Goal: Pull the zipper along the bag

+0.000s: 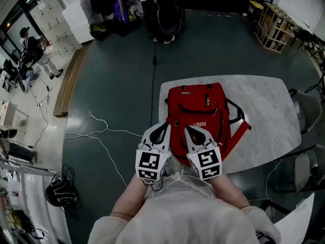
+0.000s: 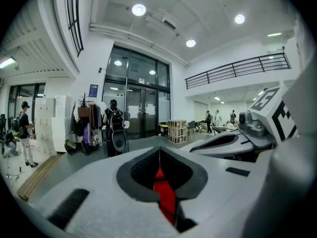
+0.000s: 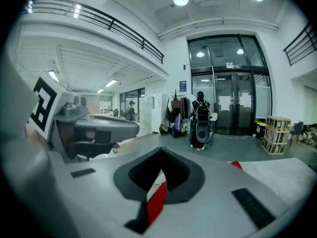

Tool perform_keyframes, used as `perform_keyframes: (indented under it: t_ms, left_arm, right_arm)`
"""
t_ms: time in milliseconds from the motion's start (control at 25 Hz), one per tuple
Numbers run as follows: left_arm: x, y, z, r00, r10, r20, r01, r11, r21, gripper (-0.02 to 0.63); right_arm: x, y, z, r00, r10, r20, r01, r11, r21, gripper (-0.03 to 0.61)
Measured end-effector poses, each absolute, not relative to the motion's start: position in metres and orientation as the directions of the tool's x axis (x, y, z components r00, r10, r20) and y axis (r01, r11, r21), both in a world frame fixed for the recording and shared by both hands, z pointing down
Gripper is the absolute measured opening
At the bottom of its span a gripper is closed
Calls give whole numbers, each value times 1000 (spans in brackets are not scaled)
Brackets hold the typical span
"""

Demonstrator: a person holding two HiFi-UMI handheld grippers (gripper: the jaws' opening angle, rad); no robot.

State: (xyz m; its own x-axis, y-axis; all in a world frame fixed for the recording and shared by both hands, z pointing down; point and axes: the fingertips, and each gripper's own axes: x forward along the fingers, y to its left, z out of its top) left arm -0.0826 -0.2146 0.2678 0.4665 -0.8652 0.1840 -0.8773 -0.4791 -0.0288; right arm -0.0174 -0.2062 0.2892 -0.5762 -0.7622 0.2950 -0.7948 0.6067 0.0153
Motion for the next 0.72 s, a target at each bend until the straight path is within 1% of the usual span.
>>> perform_keyframes:
  t_ms: [160, 440, 720]
  left_arm:
    - [-79, -214, 268, 468, -864, 188, -874, -483, -45, 21]
    - [-76, -213, 275, 461, -863, 206, -882, -471, -2, 20]
    - [-74, -213, 276, 457, -865, 209, -884, -467, 0, 21]
  right_arm:
    - [-15, -207, 287, -580, -764, 283, -802, 596, -36, 26]
    - [-10, -204, 293, -576, -764, 291, -804, 595, -28, 26]
    - [-4, -205, 291, -578, -768, 276, -803, 596, -21, 26]
